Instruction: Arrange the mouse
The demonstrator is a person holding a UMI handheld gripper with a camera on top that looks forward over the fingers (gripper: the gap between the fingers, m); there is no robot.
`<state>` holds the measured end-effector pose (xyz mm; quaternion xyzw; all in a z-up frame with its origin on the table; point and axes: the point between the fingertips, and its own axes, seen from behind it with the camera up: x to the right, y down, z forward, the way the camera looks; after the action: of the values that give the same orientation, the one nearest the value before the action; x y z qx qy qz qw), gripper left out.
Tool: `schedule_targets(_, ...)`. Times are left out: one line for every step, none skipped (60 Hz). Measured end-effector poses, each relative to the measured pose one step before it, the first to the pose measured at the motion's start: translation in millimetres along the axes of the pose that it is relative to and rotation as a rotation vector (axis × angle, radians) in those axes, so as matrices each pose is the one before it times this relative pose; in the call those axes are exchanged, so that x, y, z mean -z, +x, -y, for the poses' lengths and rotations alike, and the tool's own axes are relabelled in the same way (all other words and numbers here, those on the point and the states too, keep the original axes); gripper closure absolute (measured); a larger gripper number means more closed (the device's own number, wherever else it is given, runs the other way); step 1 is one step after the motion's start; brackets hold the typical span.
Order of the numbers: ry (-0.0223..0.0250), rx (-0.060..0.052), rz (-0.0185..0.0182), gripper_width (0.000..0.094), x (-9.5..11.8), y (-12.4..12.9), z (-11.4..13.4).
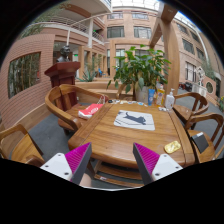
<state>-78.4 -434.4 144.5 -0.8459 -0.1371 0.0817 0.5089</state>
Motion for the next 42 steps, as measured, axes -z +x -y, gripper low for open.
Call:
schedule_targets(-0.00818,-0.0026,-0.00395,0.0082,0.34,1.38,-2.92)
schedule_targets(-0.00834,-0.0023,-0.00389,0.0083,0.19,1.74,-3.51)
schedule_targets(-0.00879,-0.0027,-0.00458,0.0083,-0.10,2.48,-4.34)
schedule_targets(-0.00922,-0.0031,-0.00578,0.0083,-1.39,5.07,-6.88)
schedule_targets(-0.00903,-0.0040,-0.00590,0.0084,-2.60,6.58,-7.48)
schedule_targets(-0.01142,-0.0057,-0.00634,0.0084,2.73,-2.23,-0.35)
schedule_targets(-0.00791,-0.0051,-0.00680,0.0084,-6.72,10.98,-12.26)
schedule_targets(-0.00978,-0.0054,-0.00639,0.0085,-2.70,6.48,-7.59)
schedule_targets(-0.01027,-0.0059,-0.00624,0.0084,-3.38,6.50,-7.40)
schedule_targets(-0.01025,-0.0069,-0.00640,0.0084,-3.43,6.38,-6.91)
schedule_targets(-0.01003,-0.0073,-0.00668,0.0084,-3.32,6.49,-6.16)
schedule_targets(-0.00919,-0.0072,-0.00657,0.0084,-3.36,6.44,-5.60)
schedule_targets(-0.00859,-0.0070,-0.00648,0.0083,-3.70,6.73,-5.30)
schedule_targets(-0.00777,-0.0066,-0.00683,0.0084,-3.74,6.63,-5.12)
schedule_targets(-0.00757,-0.0068,-0.00744,0.0084,-4.05,7.07,-4.68)
schedule_targets(-0.00705,-0.0069,-0.00868,0.0084,-3.84,7.48,-4.24)
schedule_targets(-0.00600,-0.0065,-0.00933,0.0084,-4.04,7.46,-3.71)
schedule_targets(-0.00462,-0.0059,-0.00925,0.0084,-4.02,7.43,-3.25)
schedule_targets(-0.00340,-0.0058,-0.01042,0.0084,-3.98,7.77,-2.80)
schedule_targets(-0.00213,-0.0055,-0.01121,0.0085,-4.10,8.05,-1.86)
schedule_targets(-0.00029,-0.0058,-0.01201,0.0084,-4.18,7.96,-1.09)
schedule_targets(0.00113,-0.0053,-0.01241,0.0082,-4.34,8.21,-0.42)
schedule_targets(0.00265,-0.0050,-0.01215,0.0082,-4.71,7.94,-0.21)
schedule_targets(0.00346,-0.0047,-0.01247,0.0083,-4.56,8.15,0.39)
schedule_targets(0.00413,-0.0045,-0.01289,0.0083,-4.63,7.34,1.41)
schedule_targets(0.00457,-0.0041,-0.01334,0.0083,-4.35,7.46,1.12)
schedule_targets(0.00529,-0.0033,-0.01263,0.0080,-4.66,7.39,1.82)
schedule_targets(0.00592,-0.0034,-0.01250,0.0081,-4.57,7.44,2.05)
schedule_targets(0.00700,-0.0032,-0.01226,0.0079,-4.95,6.92,2.50)
schedule_targets(0.00743,-0.0037,-0.01095,0.0079,-5.30,6.76,3.10)
schedule_targets(0.00636,-0.0035,-0.01134,0.0080,-4.93,6.17,2.72)
schedule_targets(0.00512,-0.0033,-0.01096,0.0080,-5.07,5.67,2.38)
schedule_targets(0.00384,-0.0034,-0.01018,0.0080,-5.51,5.61,2.38)
schedule_targets(0.00271,-0.0035,-0.00918,0.0081,-5.26,5.41,1.82)
schedule_targets(0.00162,-0.0039,-0.00842,0.0081,-5.81,5.05,1.56)
schedule_targets(0.00013,-0.0054,-0.00781,0.0082,-5.73,4.38,1.25)
schedule_targets(-0.00264,-0.0051,-0.00638,0.0081,-5.50,4.19,0.67)
schedule_targets(-0.00495,-0.0053,-0.00485,0.0082,-5.19,3.70,0.10)
schedule_targets(-0.00500,-0.0059,-0.00379,0.0083,-5.25,2.94,0.40)
schedule_targets(-0.00530,-0.0069,-0.00259,0.0083,-4.99,2.39,0.16)
schedule_targets(-0.00596,-0.0076,-0.00133,0.0082,-5.06,2.10,0.20)
schedule_targets(-0.00618,-0.0078,-0.00004,0.0081,-4.37,1.68,-0.16)
